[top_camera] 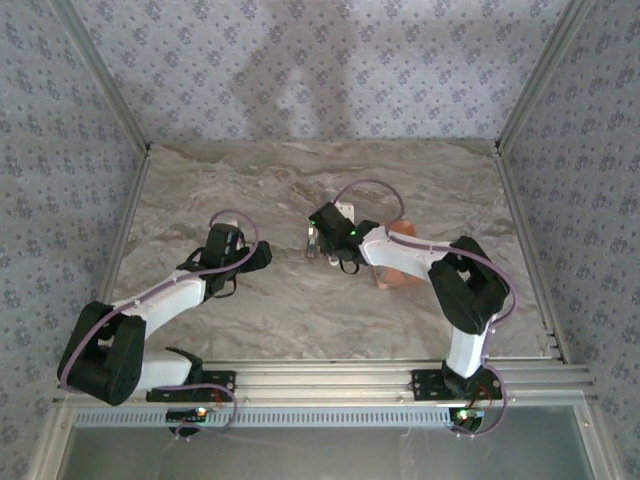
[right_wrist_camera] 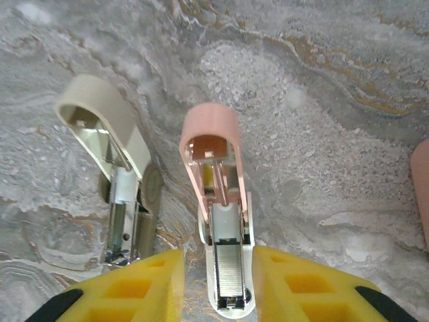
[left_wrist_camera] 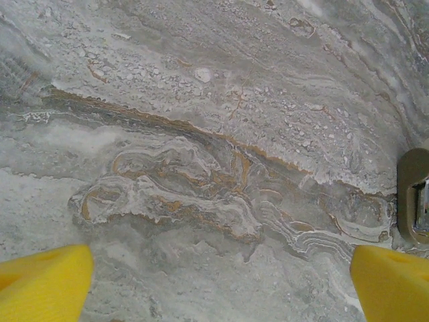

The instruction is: Load the staples into the stapler

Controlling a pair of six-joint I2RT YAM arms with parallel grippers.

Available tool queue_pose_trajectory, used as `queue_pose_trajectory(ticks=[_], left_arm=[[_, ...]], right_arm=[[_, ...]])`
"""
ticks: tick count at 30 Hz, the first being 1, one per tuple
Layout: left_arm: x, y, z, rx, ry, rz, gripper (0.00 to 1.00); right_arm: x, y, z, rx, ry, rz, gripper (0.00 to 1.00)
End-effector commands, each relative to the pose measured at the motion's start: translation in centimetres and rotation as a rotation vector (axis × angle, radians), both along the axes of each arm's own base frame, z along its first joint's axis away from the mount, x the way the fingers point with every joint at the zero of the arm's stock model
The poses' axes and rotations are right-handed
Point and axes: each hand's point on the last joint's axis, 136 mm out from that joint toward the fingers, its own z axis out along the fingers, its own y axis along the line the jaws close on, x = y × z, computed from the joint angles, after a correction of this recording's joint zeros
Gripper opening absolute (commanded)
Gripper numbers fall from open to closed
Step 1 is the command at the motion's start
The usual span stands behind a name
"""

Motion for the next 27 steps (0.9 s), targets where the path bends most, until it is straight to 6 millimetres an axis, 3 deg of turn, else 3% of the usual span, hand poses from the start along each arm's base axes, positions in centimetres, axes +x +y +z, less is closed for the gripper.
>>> queue_pose_trajectory(ticks=[1,2,12,20,27], left_arm=[[0.8,-0.4,1.0,-0.013,-0.028,-0.007,0.98],[0.7,-0.4,1.1,-0.013,-0.029,-0.009,0.98],[1.1,-0.2,2.1,0.002,-0.08,-0.022,0.98],[2.1,-0.8,2.5,0.018,-0.093,-0.057,0.98],[3.5,-1.3,2.4,0.015,-0.023,-0.075,0.98]], right_arm=[[0.7,-0.4,2.0,0.078,-0.027,-0.028,0.32],[0.2,-0.9,1.0,0.079,-0.002,-0.029,0.32],[0.7,-1.8,0.8,0.29,0.036,-0.086,0.33],[0.6,-1.8,-0.7,0.332,0.092,-0.129,0.33],[-0.6,-2.9,-2.2,0.346,0.167,-0.254,0.33]])
